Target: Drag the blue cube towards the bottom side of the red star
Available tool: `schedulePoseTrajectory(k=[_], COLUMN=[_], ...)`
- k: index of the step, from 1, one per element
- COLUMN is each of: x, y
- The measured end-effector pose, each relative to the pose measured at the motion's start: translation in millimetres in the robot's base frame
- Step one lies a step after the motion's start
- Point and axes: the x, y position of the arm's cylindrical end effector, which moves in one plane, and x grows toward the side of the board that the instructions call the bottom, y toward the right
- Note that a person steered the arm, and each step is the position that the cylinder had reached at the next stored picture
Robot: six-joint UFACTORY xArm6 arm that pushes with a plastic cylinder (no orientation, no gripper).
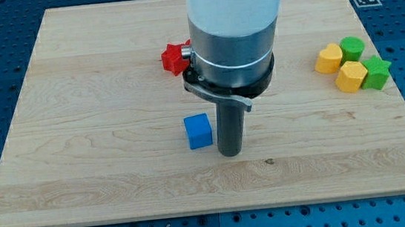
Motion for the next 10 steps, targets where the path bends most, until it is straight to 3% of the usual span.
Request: schedulePoseTrajectory(k=[4,8,10], x=[4.2,-73.6,-73.4], y=[-31.7,-39.8,-83.4])
